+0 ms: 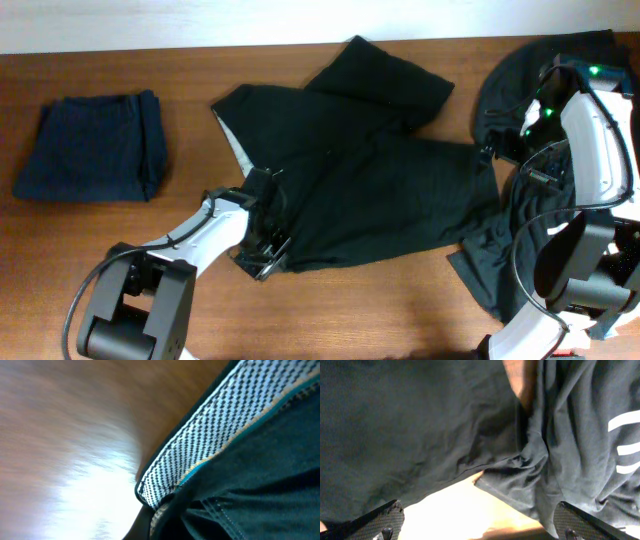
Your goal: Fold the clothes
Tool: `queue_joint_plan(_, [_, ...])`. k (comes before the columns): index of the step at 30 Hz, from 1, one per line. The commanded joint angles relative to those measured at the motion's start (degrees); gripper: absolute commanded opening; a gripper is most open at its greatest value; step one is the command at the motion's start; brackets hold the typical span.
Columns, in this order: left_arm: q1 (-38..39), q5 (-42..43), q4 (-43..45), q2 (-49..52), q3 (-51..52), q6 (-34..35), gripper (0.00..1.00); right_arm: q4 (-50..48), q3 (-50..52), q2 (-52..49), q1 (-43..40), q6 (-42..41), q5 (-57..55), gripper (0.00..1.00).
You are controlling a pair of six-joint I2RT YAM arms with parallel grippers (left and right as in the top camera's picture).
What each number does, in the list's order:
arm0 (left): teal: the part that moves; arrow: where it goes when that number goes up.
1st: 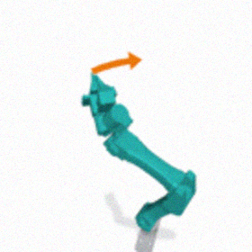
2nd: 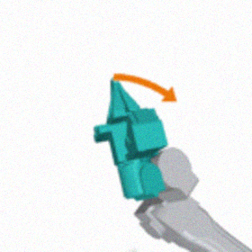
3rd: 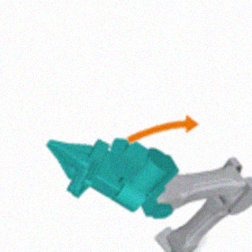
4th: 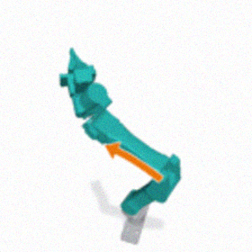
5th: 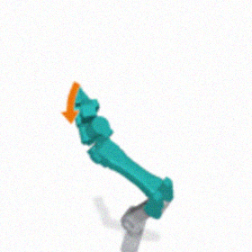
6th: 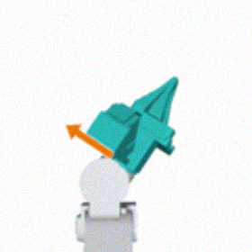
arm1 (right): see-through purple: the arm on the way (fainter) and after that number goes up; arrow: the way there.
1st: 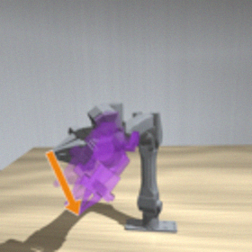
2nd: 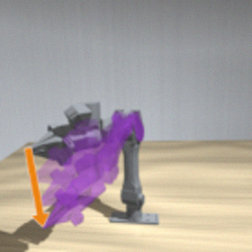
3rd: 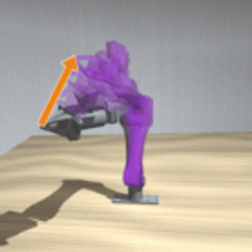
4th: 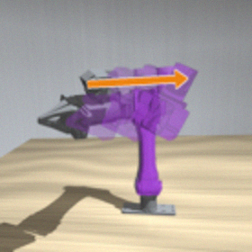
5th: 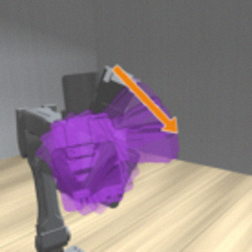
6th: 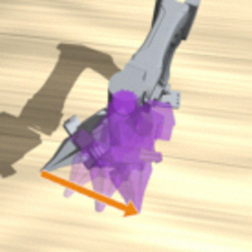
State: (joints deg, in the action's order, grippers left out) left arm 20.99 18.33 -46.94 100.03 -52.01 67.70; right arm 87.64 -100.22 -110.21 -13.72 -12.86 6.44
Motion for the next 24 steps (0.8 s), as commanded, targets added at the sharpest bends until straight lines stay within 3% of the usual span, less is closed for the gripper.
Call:
queue_joint_plan(1, [-6.64,-13.51,-4.46,0.83,2.91,-6.45,0.01,-0.24,7.63,-0.15,0.2,0.37,0.2,0.98])
queue_joint_plan(3, [-13.6,-16.59,-6.1,-1.07,2.91,-12.41,0.01,-3.34,17.29,-0.15,0.22,0.57,4.92,0.99])
queue_joint_plan(7, [-20.96,-20.33,-6.51,-1.7,2.91,-16.87,0.01,-13.77,34.45,-0.15,0.33,1.49,12.72,0.99])
queue_joint_plan(9, [-24.37,-20.68,-6.29,-1.7,2.91,-16.87,0.01,-17.09,39.17,-0.15,1.07,8.39,20.98,1.0])
queue_joint_plan(10, [-25.42,-20.7,-6.29,-1.7,2.91,-17.81,0.01,-16.52,39.41,-0.11,2.25,13.51,25.51,0.96])
queue_joint_plan(15, [-25.29,-20.68,-6.27,-1.7,2.91,-18.56,0.02,-16.61,38.8,2.71,3.74,13.75,25.9,0.95])
queue_joint_plan(16, [-25.29,-20.68,-6.29,-1.7,2.91,-18.56,0.02,-17.07,38.47,3.34,3.74,14.14,25.66,0.91])
queue_joint_plan(21, [-25.29,-20.68,-6.1,-1.7,2.91,-18.56,0.03,-15.3,31.32,10.14,4.68,12.31,23.41,0.9])
queue_joint_plan(24, [-25.29,-20.02,-5.25,-1.7,2.91,-18.56,0.03,-21.42,31.45,12.72,6.49,12.0,20.96,0.91])
